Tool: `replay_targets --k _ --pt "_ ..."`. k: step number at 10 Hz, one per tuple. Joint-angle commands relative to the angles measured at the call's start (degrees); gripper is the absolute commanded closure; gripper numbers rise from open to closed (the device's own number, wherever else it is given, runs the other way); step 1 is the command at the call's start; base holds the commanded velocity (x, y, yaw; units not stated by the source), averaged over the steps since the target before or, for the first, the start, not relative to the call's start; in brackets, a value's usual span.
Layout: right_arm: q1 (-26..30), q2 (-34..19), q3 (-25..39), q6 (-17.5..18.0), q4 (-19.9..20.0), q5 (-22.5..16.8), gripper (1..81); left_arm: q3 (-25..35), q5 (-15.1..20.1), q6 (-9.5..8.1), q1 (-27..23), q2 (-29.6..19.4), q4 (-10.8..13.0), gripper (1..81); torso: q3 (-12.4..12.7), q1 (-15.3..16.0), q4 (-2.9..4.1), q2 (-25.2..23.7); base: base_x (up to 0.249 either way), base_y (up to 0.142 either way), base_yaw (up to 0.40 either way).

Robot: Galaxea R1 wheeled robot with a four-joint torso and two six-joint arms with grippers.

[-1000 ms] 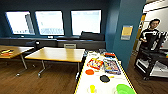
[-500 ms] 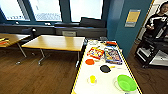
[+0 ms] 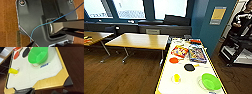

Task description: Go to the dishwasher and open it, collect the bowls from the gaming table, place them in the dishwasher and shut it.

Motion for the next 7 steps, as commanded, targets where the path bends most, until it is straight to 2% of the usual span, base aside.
replay_targets --k 1,3,5,7 --pt "19.00 -3.68 -7.21 5.21 0.23 -19.42 1.0 -0.16 3.41 -0.04 -1.52 -0.09 -1.19 1.0 0.00 0.00 0.00 0.00 0.000 0.000 0.000" --pt "23.23 -0.88 -12.10 6.07 0.23 -23.89 1.0 -0.16 3.49 -0.13 -1.61 0.00 -1.28 1.0 -0.02 0.00 0.00 0.00 0.000 0.000 0.000" --pt "24.02 0.54 -17.49 8.72 0.49 -24.52 1.0 -0.16 3.49 -0.83 -1.61 0.00 -1.19 1.0 -0.02 0.00 0.00 0.00 0.000 0.000 0.000" --pt "25.60 1.86 -21.54 12.50 0.58 -25.22 1.0 -0.16 3.49 -0.83 -1.78 0.09 -1.19 1.0 -0.05 0.02 0.00 0.02 0.000 0.000 0.000"
